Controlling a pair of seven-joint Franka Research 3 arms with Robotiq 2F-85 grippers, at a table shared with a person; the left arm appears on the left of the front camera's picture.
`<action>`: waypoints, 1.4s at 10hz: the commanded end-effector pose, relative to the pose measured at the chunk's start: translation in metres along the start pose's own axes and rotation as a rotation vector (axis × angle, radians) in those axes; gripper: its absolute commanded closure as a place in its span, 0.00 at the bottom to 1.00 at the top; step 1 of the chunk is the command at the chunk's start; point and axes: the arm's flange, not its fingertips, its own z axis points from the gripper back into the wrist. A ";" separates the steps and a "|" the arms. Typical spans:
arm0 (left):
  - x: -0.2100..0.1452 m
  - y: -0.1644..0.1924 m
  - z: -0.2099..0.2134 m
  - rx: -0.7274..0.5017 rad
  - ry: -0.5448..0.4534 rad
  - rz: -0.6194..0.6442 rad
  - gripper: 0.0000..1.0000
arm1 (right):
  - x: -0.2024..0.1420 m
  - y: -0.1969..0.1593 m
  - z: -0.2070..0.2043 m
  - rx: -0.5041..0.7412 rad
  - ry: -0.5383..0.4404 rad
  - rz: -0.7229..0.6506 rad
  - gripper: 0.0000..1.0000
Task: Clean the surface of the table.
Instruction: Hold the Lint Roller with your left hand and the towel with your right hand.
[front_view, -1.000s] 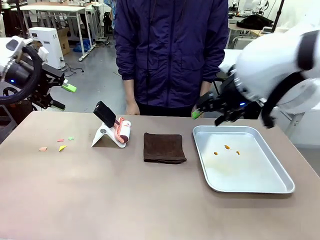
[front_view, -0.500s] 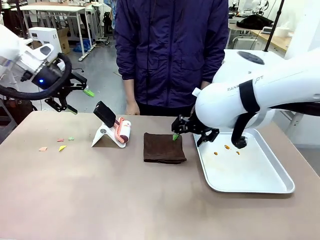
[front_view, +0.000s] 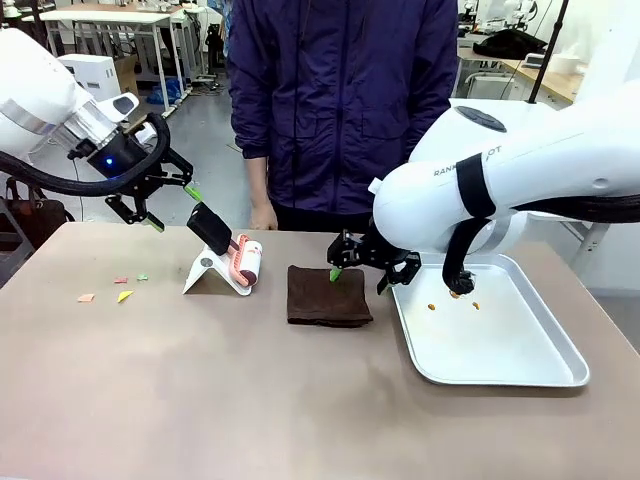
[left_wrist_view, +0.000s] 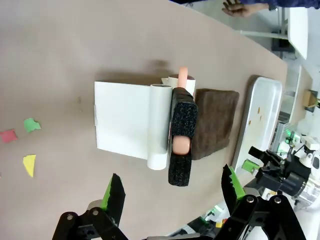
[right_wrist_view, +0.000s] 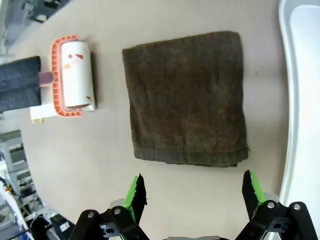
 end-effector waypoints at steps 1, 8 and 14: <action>-0.005 -0.002 0.005 -0.014 0.020 0.000 0.00 | -0.007 0.003 -0.006 -0.013 0.009 0.005 0.00; -0.001 -0.010 -0.023 -0.078 -0.010 -0.095 0.00 | 0.057 0.018 -0.039 -0.144 0.005 0.033 0.00; 0.000 -0.018 -0.044 -0.039 0.019 -0.099 0.00 | 0.072 0.021 -0.077 -0.166 0.076 0.017 0.00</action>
